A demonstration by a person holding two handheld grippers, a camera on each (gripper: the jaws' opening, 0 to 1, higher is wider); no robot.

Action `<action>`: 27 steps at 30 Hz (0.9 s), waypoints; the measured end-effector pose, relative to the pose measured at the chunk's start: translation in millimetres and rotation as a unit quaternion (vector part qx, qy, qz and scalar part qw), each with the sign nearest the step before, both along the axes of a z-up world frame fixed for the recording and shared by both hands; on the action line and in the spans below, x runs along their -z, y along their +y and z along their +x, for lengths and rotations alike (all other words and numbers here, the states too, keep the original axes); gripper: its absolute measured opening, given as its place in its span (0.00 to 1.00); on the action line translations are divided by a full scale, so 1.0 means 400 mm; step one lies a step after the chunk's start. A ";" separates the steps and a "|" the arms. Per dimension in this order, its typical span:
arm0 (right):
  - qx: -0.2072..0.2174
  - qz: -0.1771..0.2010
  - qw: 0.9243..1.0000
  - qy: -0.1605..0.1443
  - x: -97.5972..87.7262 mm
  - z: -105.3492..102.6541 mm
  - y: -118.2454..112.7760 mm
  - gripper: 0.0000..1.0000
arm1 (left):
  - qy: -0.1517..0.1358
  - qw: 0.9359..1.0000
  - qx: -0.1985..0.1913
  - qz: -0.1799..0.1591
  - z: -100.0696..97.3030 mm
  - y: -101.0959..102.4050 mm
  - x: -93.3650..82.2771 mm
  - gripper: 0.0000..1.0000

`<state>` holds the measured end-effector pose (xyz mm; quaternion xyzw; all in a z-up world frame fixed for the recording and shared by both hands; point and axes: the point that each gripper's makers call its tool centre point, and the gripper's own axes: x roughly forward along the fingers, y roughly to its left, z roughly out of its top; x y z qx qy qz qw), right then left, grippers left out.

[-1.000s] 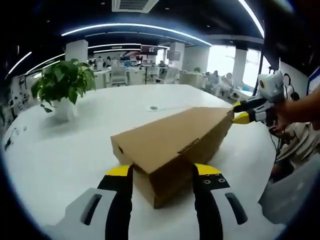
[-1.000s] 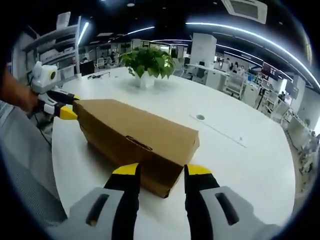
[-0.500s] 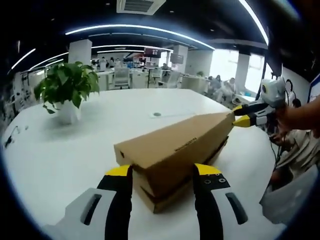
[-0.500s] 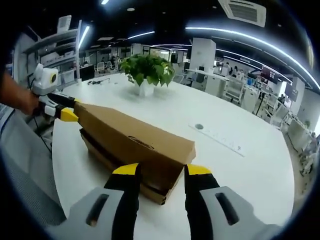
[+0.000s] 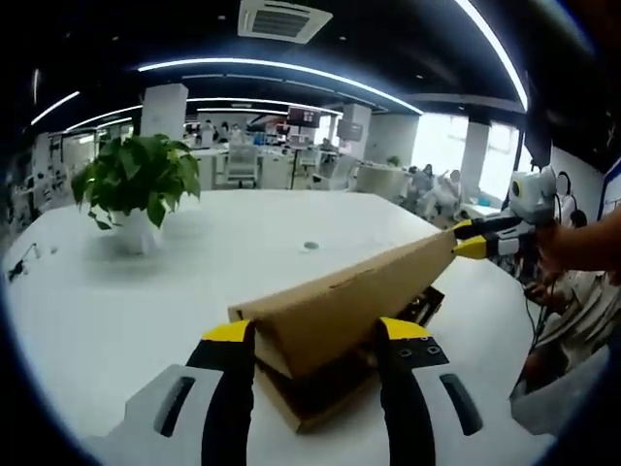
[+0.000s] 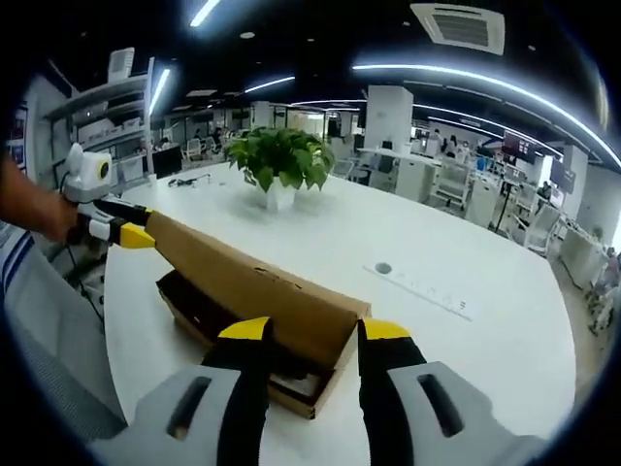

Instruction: Operate the shoe box by opening the lid, removing the specified soft item, and placing it in the target area until the item is outside and the box remains undamaged.

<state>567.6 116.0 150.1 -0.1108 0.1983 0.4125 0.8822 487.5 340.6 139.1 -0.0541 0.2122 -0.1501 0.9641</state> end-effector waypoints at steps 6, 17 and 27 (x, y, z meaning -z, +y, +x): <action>-0.005 0.023 1.000 -0.008 -0.024 0.009 0.020 0.40 | -0.015 1.000 -0.007 -0.019 0.011 -0.003 -0.032 0.52; -0.002 0.039 0.999 -0.028 -0.064 0.053 0.050 0.47 | -0.032 0.999 -0.012 -0.007 0.057 0.014 -0.070 0.52; -0.003 0.021 0.998 -0.054 -0.089 0.108 0.075 0.45 | -0.040 0.999 -0.017 -0.007 0.113 0.029 -0.095 0.54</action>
